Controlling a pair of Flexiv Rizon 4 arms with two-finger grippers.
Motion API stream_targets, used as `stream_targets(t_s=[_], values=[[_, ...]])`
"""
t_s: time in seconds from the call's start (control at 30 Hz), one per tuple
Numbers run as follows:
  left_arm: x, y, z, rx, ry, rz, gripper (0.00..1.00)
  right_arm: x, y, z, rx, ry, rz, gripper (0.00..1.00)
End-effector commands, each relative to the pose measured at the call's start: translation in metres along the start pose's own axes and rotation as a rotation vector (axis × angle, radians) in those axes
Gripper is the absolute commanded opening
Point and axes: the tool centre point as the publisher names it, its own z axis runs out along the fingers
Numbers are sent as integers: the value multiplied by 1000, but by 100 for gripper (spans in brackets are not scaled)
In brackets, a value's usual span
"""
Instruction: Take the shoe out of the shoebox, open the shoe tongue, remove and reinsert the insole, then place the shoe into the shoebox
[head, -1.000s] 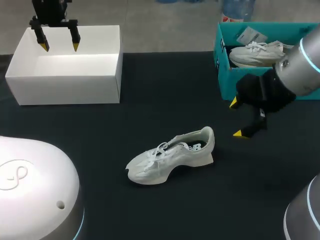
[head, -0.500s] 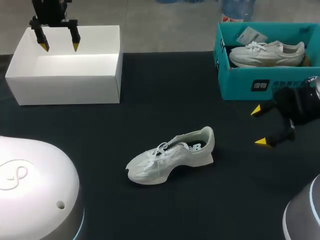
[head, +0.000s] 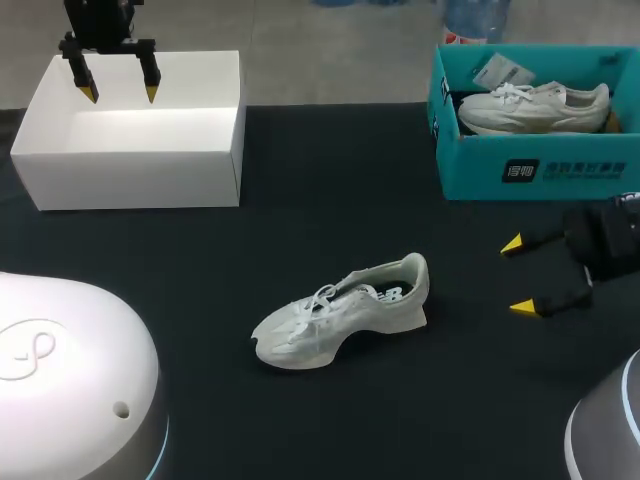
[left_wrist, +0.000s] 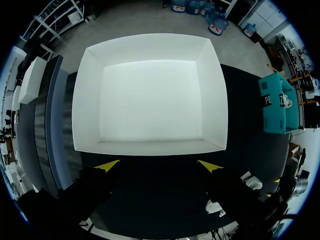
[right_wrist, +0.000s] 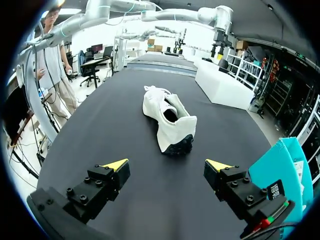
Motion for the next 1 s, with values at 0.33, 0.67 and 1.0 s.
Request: stream_targets(t_s=[0.33, 0.67, 1.0], values=[[0, 0, 0, 0, 0, 0, 100, 2, -27, 10, -35, -4, 43, 100], [0, 0, 0, 0, 0, 0, 100, -2, -36, 25, -69, -34, 78, 100], [0, 0, 0, 0, 0, 0, 100, -7, -45, 30, -105, -46, 98, 100]])
